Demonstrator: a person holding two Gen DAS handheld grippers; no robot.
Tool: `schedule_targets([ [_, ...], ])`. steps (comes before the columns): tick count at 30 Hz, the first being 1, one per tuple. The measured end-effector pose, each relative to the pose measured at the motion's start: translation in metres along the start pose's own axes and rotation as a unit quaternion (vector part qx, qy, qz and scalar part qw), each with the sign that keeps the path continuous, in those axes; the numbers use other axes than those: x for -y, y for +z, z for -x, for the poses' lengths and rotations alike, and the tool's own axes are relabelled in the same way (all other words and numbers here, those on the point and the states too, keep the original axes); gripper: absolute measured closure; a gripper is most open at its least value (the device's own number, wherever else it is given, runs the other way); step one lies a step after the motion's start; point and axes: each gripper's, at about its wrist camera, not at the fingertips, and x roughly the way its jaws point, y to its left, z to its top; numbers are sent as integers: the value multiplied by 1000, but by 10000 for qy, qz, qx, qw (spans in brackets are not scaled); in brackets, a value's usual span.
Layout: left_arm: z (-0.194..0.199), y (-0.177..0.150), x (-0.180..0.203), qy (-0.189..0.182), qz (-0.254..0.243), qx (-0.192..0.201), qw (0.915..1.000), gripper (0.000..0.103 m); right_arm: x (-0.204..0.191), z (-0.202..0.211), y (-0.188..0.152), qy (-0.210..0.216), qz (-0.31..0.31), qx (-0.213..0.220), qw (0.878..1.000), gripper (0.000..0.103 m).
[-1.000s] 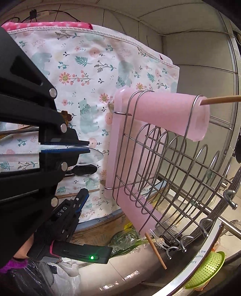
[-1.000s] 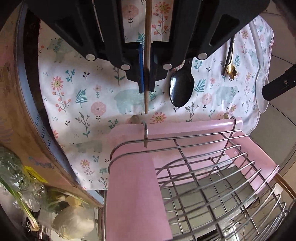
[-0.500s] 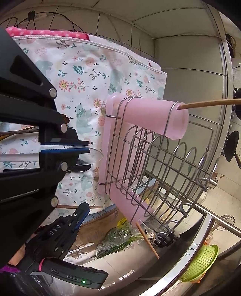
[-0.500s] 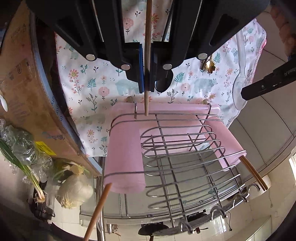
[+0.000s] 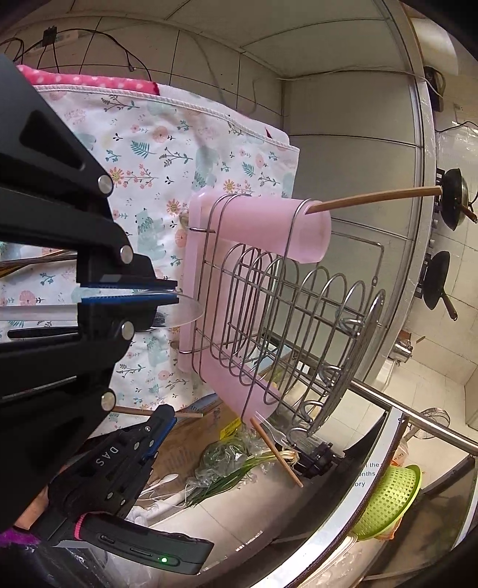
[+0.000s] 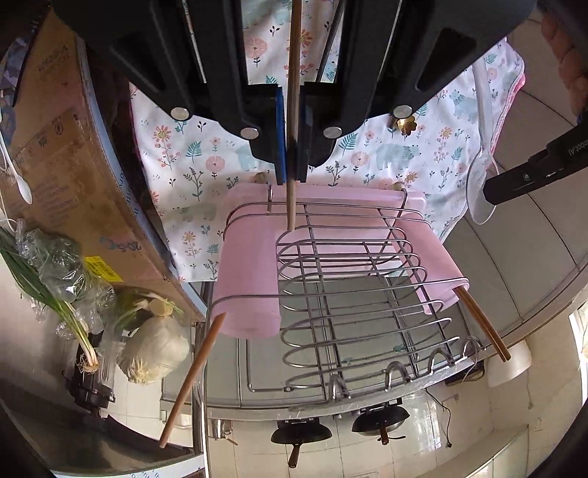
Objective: Organize utensils
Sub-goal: 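Lift the white spoon and wooden chopstick up above the pink holder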
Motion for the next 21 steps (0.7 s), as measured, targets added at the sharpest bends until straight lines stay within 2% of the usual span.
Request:
schedule_targets([
  [9,22,7,3,27,-76,326,9994,101,-7,19,6,-24,142,283,9995,97],
  [13,32,15,2,50,-109,543,9985,101,-4,29,14,147,43,444,9989,97],
  [17,44,31,-1,84,-85,910,9958,101,13,51,33,696,-311,869,9933,97],
  [21,55,53,-4,130,-75,1358,9906,101,24,81,58,923,-355,1559,9828,97],
])
